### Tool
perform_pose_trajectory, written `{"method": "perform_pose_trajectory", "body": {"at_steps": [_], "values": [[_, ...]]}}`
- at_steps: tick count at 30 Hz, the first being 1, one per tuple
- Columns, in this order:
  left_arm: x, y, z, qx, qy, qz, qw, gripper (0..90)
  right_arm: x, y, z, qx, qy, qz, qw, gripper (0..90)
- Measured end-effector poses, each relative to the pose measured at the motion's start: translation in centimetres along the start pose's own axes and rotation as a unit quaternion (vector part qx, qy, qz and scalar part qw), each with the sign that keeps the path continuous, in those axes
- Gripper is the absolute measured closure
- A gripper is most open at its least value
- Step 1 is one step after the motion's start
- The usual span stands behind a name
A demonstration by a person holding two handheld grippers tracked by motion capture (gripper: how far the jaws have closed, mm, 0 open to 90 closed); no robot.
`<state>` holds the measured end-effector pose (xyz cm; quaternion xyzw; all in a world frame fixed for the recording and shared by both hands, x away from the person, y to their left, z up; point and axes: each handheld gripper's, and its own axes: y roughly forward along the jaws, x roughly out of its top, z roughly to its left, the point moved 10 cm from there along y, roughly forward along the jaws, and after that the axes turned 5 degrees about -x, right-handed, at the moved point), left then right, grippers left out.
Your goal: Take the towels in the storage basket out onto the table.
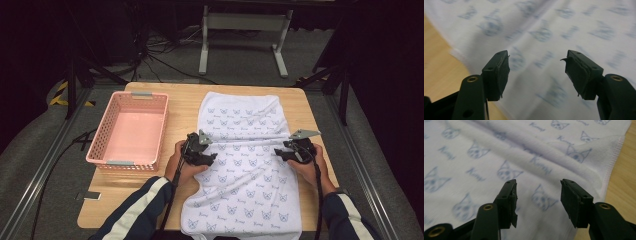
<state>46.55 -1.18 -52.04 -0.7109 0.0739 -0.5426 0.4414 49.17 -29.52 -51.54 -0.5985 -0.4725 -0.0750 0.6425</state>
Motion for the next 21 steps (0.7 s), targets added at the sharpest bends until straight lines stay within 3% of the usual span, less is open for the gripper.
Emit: {"method": "perform_pose_trajectory", "body": {"at_steps": [2,3,5,7,8,11,12,15,19,21], "values": [[-1.2,-1.0,-1.7,-0.004,0.034,0.006,0.9994,37.3,-0.7,-1.0,1.1,0.011,-0.021,0.002,0.9997,47.4],[-1.9,-1.5,-2.7,-0.024,0.04,0.006,0.9989,40.1,-1.1,-1.7,2.0,0.02,-0.023,0.0,0.9995,47.8],[-3.5,-2.2,-3.8,-0.032,0.063,0.025,0.9972,45.0,-1.9,-2.5,3.7,0.042,-0.039,0.008,0.9984,47.2],[-4.7,-2.7,-4.7,-0.051,0.062,0.033,0.9962,48.3,-2.7,-3.2,4.8,0.033,-0.071,0.019,0.9967,47.1],[-5.2,-2.9,-4.9,-0.052,0.065,0.037,0.9958,51.8,-3.0,-3.5,5.4,0.044,-0.078,0.019,0.9958,47.0],[-6.4,-3.8,-5.5,-0.061,0.049,0.036,0.9963,55.2,-4.1,-3.9,6.2,0.052,-0.065,0.024,0.9963,46.9],[-6.8,-4.1,-5.5,-0.056,0.051,0.036,0.9965,55.9,-4.3,-4.1,6.3,0.052,-0.061,0.024,0.9965,46.2],[-7.8,-4.9,-5.9,-0.07,0.032,0.034,0.9964,56.8,-5.0,-4.7,6.0,0.054,-0.055,0.026,0.9967,45.3],[-8.7,-5.8,-6.8,-0.076,0.043,0.035,0.9955,56.8,-5.8,-5.3,5.3,0.057,-0.033,0.029,0.9974,44.2],[-9.2,-6.2,-8.0,-0.087,0.045,0.041,0.9944,56.6,-6.3,-5.7,5.2,0.059,-0.024,0.029,0.9976,44.1]]}}
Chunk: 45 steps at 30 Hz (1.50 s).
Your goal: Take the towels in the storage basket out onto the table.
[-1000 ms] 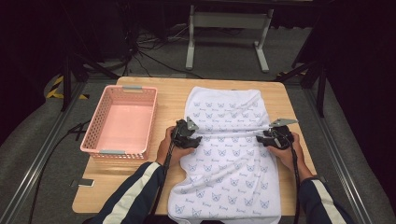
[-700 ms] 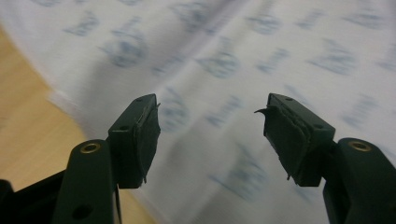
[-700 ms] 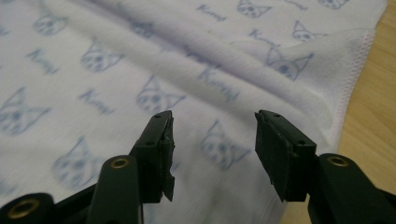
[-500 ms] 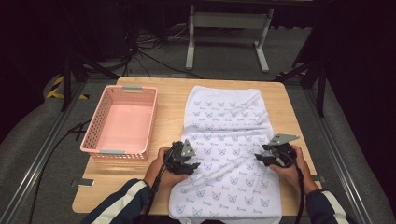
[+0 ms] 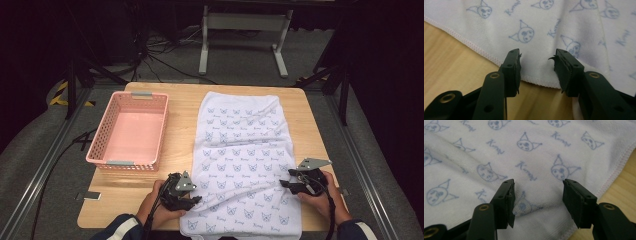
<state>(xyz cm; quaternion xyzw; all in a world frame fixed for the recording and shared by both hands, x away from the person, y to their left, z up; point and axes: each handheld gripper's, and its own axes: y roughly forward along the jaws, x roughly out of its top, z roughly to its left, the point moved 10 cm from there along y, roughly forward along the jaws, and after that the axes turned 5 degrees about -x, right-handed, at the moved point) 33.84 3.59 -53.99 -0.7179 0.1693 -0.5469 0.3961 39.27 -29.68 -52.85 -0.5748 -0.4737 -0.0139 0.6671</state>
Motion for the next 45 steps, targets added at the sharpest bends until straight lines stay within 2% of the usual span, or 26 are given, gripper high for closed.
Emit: {"method": "perform_pose_trajectory", "body": {"at_steps": [2,5,6,7,9,10,11,13,14,17,19,22,25,27,28,30,33,35,36,37,38,39,40,41,42,45], "values": [[-0.3,-0.1,-1.2,-0.003,0.018,0.009,0.9998,56.6,-0.5,-0.5,0.2,0.003,-0.002,0.001,1.0,43.9],[-0.9,-0.6,-2.7,-0.015,0.022,0.017,0.9995,56.7,-1.6,-1.5,1.1,0.015,-0.016,0.009,0.9997,43.9],[-0.9,-0.6,-2.7,-0.015,0.022,0.017,0.9995,56.6,-2.0,-1.8,1.3,0.018,-0.018,0.012,0.9996,43.8],[-1.0,-0.7,-3.1,-0.03,0.005,0.007,0.9995,55.3,-2.2,-2.1,1.4,0.021,-0.02,0.016,0.9995,43.7],[-0.8,-1.2,-2.6,-0.016,0.005,0.002,0.9999,48.6,-2.6,-2.6,1.4,0.013,-0.023,0.024,0.9993,43.8],[-0.4,-1.5,-2.1,-0.005,0.0,-0.015,0.9999,45.9,-2.7,-2.8,1.4,0.011,-0.018,0.026,0.9994,44.6],[-0.1,-1.7,-1.6,-0.002,-0.014,-0.027,0.9995,42.2,-2.5,-3.1,1.4,0.011,-0.023,0.016,0.9996,46.2],[0.3,-1.9,-1.1,0.0,-0.02,-0.042,0.9989,37.0,-2.3,-3.3,1.4,0.005,-0.025,0.01,0.9996,46.3],[0.8,-1.9,-0.5,0.012,-0.027,-0.051,0.9982,33.7,-1.5,-3.5,1.2,-0.007,-0.014,-0.016,0.9997,46.0],[1.8,-1.4,0.3,0.015,-0.022,-0.057,0.998,32.3,-0.8,-3.2,1.3,-0.01,-0.003,-0.036,0.9993,45.4],[2.1,-0.7,-0.7,-0.016,0.007,-0.045,0.9988,32.1,-0.5,-2.9,1.6,-0.006,-0.005,-0.039,0.9992,45.2],[1.0,0.4,-1.2,-0.011,0.039,0.004,0.9992,34.5,-1.2,-3.2,3.6,0.037,-0.028,-0.027,0.9986,43.2],[0.4,0.6,-1.2,-0.018,0.035,0.012,0.9992,38.2,-2.7,-3.6,4.5,0.036,-0.05,-0.008,0.9981,42.3],[0.3,0.5,-1.3,-0.024,0.037,0.018,0.9988,40.3,-3.5,-3.8,4.5,0.042,-0.044,-0.004,0.9981,42.4],[0.3,0.6,-1.8,-0.042,0.044,0.017,0.998,41.6,-3.8,-4.1,4.4,0.044,-0.038,-0.002,0.9983,42.4],[0.2,0.4,-2.9,-0.074,0.065,0.026,0.9948,42.8,-4.6,-4.6,4.5,0.046,-0.063,0.015,0.9968,42.6],[0.2,0.3,-3.9,-0.101,0.066,0.032,0.9922,45.6,-5.6,-5.5,4.9,0.068,-0.076,0.043,0.9938,49.5],[0.3,0.3,-3.8,-0.1,0.066,0.031,0.9924,46.5,-5.8,-5.9,4.9,0.074,-0.088,0.051,0.9921,55.0],[0.7,0.5,-2.9,-0.062,0.055,0.023,0.9963,41.1,-5.7,-6.1,4.9,0.078,-0.088,0.05,0.9918,55.4],[0.9,0.4,-2.4,-0.046,0.048,0.023,0.9975,35.6,-5.3,-6.2,4.8,0.076,-0.092,0.041,0.992,55.4],[0.9,0.4,-2.4,-0.046,0.048,0.023,0.9975,33.4,-4.9,-6.3,4.6,0.072,-0.087,0.03,0.9931,55.5],[1.8,0.4,-0.4,0.01,0.03,0.005,0.9995,32.8,-3.8,-6.4,3.9,0.06,-0.073,0.005,0.9956,55.9],[1.8,0.4,-0.4,0.01,0.03,0.005,0.9995,31.3,-3.1,-6.3,3.4,0.051,-0.067,-0.009,0.9964,55.0],[2.6,0.3,0.5,0.024,0.016,-0.017,0.9994,30.5,-1.8,-6.0,2.5,0.034,-0.055,-0.038,0.9972,52.6],[3.2,0.3,1.6,0.037,-0.004,-0.033,0.9988,31.1,-1.1,-5.5,1.7,0.023,-0.039,-0.048,0.9978,53.4],[3.9,1.1,3.0,0.025,-0.026,-0.051,0.9981,30.6,0.2,-3.8,0.2,0.007,-0.028,-0.058,0.9979,53.0]]}}
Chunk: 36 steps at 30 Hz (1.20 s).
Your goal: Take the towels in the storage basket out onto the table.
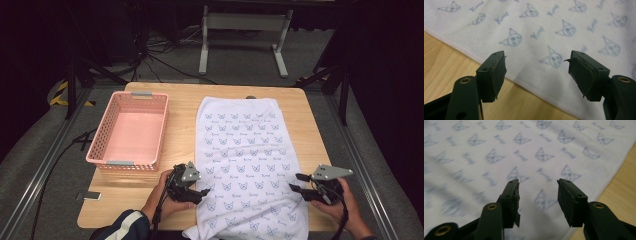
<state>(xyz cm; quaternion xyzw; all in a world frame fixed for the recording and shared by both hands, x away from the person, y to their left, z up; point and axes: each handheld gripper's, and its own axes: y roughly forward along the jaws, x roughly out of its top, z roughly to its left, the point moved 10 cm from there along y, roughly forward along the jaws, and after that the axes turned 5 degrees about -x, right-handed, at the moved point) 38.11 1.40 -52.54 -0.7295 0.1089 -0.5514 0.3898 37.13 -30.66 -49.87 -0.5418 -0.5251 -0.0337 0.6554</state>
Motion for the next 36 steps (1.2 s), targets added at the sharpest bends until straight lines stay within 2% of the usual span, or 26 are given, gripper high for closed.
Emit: {"method": "perform_pose_trajectory", "body": {"at_steps": [2,3,4,6,8,9,10,13,14,16,17,18,19,20,21,22,24,25,26,28,30,31,32,33,34,36], "values": [[0.1,0.8,0.6,-0.004,0.001,0.003,1.0,30.7,0.4,1.9,-0.7,0.016,-0.004,0.01,0.9998,53.0],[0.0,1.1,0.9,0.004,0.001,0.014,0.9999,31.6,0.4,2.7,-1.2,0.009,-0.011,0.018,0.9997,52.8],[-0.3,1.5,1.5,0.026,0.016,0.035,0.9989,34.1,0.5,3.4,-1.7,0.002,-0.01,0.022,0.9997,51.6],[-0.2,1.8,2.0,0.019,0.003,0.023,0.9996,34.6,0.6,4.5,-2.0,0.018,0.001,0.028,0.9994,48.9],[-0.1,1.8,2.2,0.023,-0.003,0.022,0.9995,35.5,0.5,5.2,-2.5,0.005,0.001,0.042,0.9991,48.4],[0.0,1.8,2.9,0.036,-0.008,0.028,0.9989,35.5,0.5,5.2,-2.5,0.005,0.001,0.042,0.9991,48.4],[0.1,1.6,3.9,0.067,-0.012,0.024,0.9974,37.5,0.9,5.8,-2.4,0.014,0.003,0.034,0.9993,47.6],[0.0,1.4,4.9,0.084,-0.024,0.023,0.9959,39.7,1.3,6.2,-2.3,0.014,0.0,0.037,0.9992,46.7],[-0.2,0.9,5.9,0.107,-0.039,0.027,0.9931,40.8,1.7,6.7,-2.1,0.014,0.002,0.029,0.9995,46.3],[-0.4,0.6,6.5,0.129,-0.044,0.026,0.9903,42.4,1.9,6.9,-1.9,0.019,-0.001,0.03,0.9994,46.2],[-0.4,0.6,6.5,0.129,-0.044,0.026,0.9903,42.2,1.9,6.9,-1.9,0.019,-0.001,0.03,0.9994,46.2],[-0.7,0.2,6.9,0.143,-0.049,0.035,0.9878,42.2,2.3,7.2,-1.6,0.017,-0.003,0.032,0.9993,45.2],[-0.6,0.1,6.9,0.147,-0.047,0.033,0.9874,42.2,2.4,7.3,-1.6,0.014,-0.005,0.033,0.9994,43.8],[-0.6,0.1,6.9,0.147,-0.047,0.033,0.9874,42.1,2.4,7.3,-1.6,0.014,-0.005,0.033,0.9994,43.8],[-0.4,-0.1,6.6,0.143,-0.034,0.025,0.9889,41.2,2.4,7.0,-1.2,0.013,-0.009,0.036,0.9992,42.1],[0.5,-0.6,4.9,0.091,-0.006,-0.008,0.9958,40.8,2.5,6.6,-0.8,0.028,-0.011,0.032,0.999,42.0],[0.9,-1.4,2.2,0.037,0.015,-0.02,0.999,37.4,2.4,5.2,0.0,0.044,-0.013,0.027,0.9986,41.1],[0.5,-1.5,0.1,-0.021,0.025,-0.009,0.9994,37.1,2.1,4.4,0.5,0.049,-0.021,0.03,0.9981,40.1],[0.1,-1.6,-0.9,-0.037,0.04,-0.002,0.9985,37.4,1.6,3.4,1.5,0.066,-0.03,0.032,0.9969,39.2],[-0.9,-1.4,-3.2,-0.057,0.063,0.019,0.9962,37.2,0.5,2.4,2.3,0.066,-0.046,0.042,0.9959,36.1],[-1.6,-1.1,-3.8,-0.055,0.07,0.035,0.9954,35.5,0.0,2.1,2.7,0.07,-0.046,0.044,0.9955,35.6],[-2.5,-0.9,-3.7,-0.032,0.08,0.058,0.9946,36.2,-0.9,1.7,3.3,0.075,-0.042,0.052,0.995,34.2],[-2.5,-0.9,-3.7,-0.032,0.08,0.058,0.9946,36.3,-1.2,1.7,3.3,0.068,-0.048,0.056,0.9949,33.5],[-3.1,-0.8,-3.3,-0.017,0.079,0.076,0.9939,36.3,-1.2,1.7,3.3,0.068,-0.048,0.056,0.9949,33.5],[-3.3,-0.9,-3.2,-0.02,0.066,0.071,0.9951,36.1,-1.8,1.7,3.4,0.062,-0.051,0.064,0.9947,32.6],[-3.4,-1.5,-1.6,0.021,0.065,0.076,0.9948,37.5,-2.6,1.4,3.0,0.053,-0.044,0.07,0.9952,31.5]]}}
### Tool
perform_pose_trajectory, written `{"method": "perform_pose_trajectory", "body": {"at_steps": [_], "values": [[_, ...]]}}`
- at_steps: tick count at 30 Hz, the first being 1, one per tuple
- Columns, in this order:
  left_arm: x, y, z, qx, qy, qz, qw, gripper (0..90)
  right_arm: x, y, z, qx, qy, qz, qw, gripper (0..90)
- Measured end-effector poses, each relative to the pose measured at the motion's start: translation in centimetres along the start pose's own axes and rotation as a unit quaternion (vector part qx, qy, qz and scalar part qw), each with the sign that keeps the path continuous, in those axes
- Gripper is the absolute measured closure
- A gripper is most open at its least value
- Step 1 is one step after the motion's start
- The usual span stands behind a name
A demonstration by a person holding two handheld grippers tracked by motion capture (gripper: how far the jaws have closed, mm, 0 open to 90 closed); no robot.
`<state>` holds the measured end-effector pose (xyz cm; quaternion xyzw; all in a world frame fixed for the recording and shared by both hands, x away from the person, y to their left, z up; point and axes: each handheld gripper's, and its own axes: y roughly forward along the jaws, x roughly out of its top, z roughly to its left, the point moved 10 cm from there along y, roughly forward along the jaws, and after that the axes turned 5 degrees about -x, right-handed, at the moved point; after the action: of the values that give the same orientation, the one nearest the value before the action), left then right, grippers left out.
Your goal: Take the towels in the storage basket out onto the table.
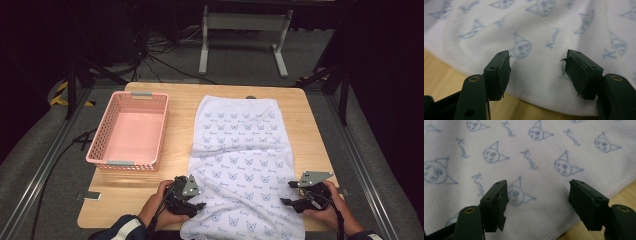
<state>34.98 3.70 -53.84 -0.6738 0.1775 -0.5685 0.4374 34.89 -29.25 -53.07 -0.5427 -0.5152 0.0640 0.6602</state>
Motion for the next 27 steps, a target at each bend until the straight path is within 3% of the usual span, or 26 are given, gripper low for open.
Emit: {"method": "perform_pose_trajectory", "body": {"at_steps": [2,3,4,6,9,11,12,13,14,15,19,22,26,27], "values": [[-0.1,0.0,0.7,0.005,-0.012,-0.005,0.9999,39.7,-0.2,-0.2,-0.4,-0.012,0.002,0.004,0.9999,31.3],[-0.3,0.0,1.6,0.01,-0.049,-0.009,0.9987,39.4,-0.7,-0.5,-1.5,-0.034,0.01,0.008,0.9993,31.3],[-0.3,0.0,1.6,0.01,-0.049,-0.009,0.9987,39.3,-0.7,-0.5,-1.5,-0.034,0.01,0.008,0.9993,31.3],[-0.2,0.1,2.5,0.009,-0.066,-0.015,0.9977,39.3,-1.1,-0.7,-2.8,-0.06,0.031,0.009,0.9977,31.5],[-0.2,-0.2,0.9,-0.037,-0.03,-0.009,0.9988,43.7,-1.1,-0.8,-3.0,-0.06,0.037,0.011,0.9975,33.4],[0.0,-0.5,-1.0,-0.1,-0.014,-0.013,0.9948,47.7,-0.5,-0.9,-2.7,-0.053,0.024,-0.002,0.9983,37.0],[-0.1,-0.5,-1.4,-0.096,-0.005,-0.002,0.9954,48.9,0.1,-1.1,-2.8,-0.05,0.032,-0.018,0.9981,38.1],[-0.4,-0.3,-1.5,-0.076,0.002,0.017,0.997,48.9,0.8,-1.3,-2.9,-0.046,0.037,-0.039,0.9975,38.2],[-0.4,-0.3,-1.8,-0.069,0.013,0.009,0.9975,50.2,1.5,-1.4,-2.9,-0.042,0.04,-0.058,0.9966,39.6],[-0.6,-0.5,-2.1,-0.073,0.006,0.013,0.9973,52.4,2.0,-1.3,-2.7,-0.034,0.037,-0.068,0.9964,40.8],[-1.4,-1.1,-3.1,-0.077,0.006,0.004,0.997,52.6,2.0,0.3,-1.2,-0.006,-0.003,-0.04,0.9992,46.8],[-1.9,-1.5,-4.2,-0.095,0.005,0.004,0.9954,53.9,1.3,0.9,-0.5,0.013,-0.015,-0.02,0.9996,50.5],[-2.5,-2.3,-5.8,-0.148,0.007,0.019,0.9887,54.1,0.1,-0.3,0.7,0.041,-0.027,0.0,0.9988,49.7],[-2.5,-2.3,-5.8,-0.148,0.007,0.019,0.9887,53.4,0.1,-0.3,0.7,0.041,-0.027,0.0,0.9988,49.7]]}}
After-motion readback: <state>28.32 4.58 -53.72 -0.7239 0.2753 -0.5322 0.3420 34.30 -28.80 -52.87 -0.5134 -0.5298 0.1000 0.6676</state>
